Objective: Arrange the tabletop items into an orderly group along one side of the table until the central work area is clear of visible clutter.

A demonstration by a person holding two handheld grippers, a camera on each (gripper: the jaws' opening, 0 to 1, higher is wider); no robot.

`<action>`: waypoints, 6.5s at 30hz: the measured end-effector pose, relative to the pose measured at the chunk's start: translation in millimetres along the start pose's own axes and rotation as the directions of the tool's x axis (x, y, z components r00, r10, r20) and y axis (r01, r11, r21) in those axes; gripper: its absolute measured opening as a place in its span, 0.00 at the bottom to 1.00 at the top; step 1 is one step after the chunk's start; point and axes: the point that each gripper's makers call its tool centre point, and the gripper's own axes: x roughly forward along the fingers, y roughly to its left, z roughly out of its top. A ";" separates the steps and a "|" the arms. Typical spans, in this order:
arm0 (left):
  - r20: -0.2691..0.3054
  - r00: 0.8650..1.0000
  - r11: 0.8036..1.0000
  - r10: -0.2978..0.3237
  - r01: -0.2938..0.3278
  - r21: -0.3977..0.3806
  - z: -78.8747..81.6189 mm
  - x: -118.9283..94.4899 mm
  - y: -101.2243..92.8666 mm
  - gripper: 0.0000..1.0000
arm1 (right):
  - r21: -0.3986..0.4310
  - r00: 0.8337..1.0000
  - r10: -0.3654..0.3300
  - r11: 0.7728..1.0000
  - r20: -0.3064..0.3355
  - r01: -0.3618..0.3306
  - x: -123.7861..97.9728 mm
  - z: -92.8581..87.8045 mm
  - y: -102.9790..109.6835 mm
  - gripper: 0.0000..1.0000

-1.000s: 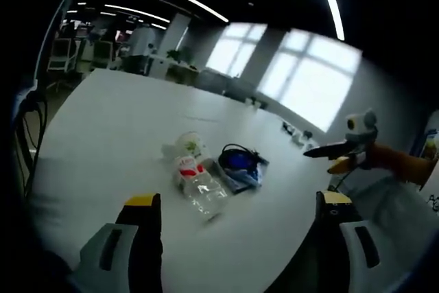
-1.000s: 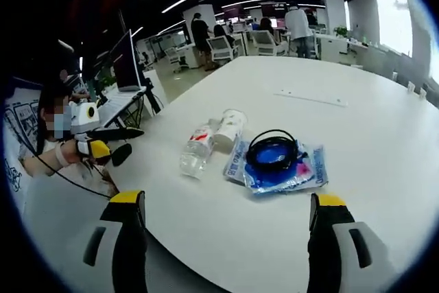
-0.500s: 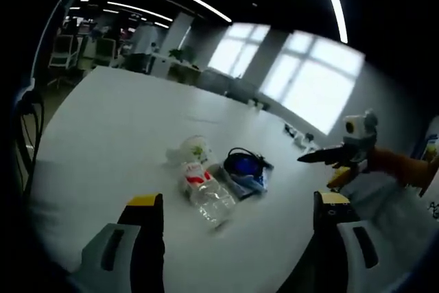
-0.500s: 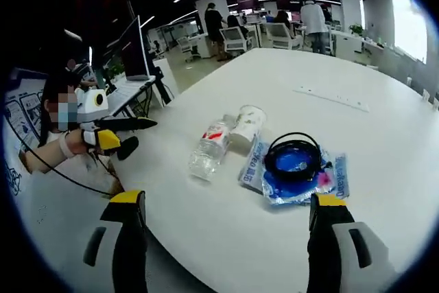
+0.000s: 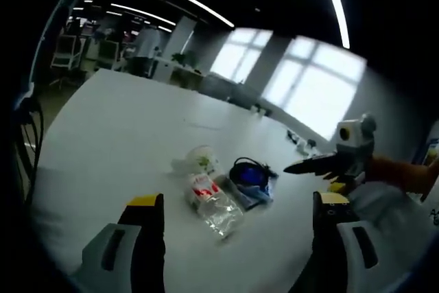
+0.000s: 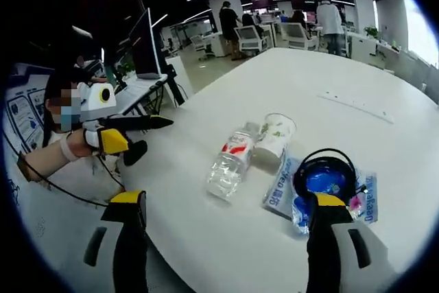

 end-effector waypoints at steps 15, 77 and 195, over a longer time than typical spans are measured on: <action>0.021 1.000 1.000 0.012 -0.011 -0.018 9.0 2.2 8.2 0.86 | 0.014 1.000 -0.006 1.000 -0.019 0.007 40.9 6.1 3.6 0.97; 0.022 0.997 0.987 0.067 -0.063 -0.145 7.0 28.8 49.1 0.82 | -0.118 0.976 -0.114 0.989 -0.186 0.093 150.3 3.3 -16.3 0.75; 0.182 0.980 0.962 0.080 -0.028 -0.273 56.2 87.8 64.4 0.19 | -0.258 0.986 -0.140 0.953 0.088 0.158 139.3 42.7 10.8 0.35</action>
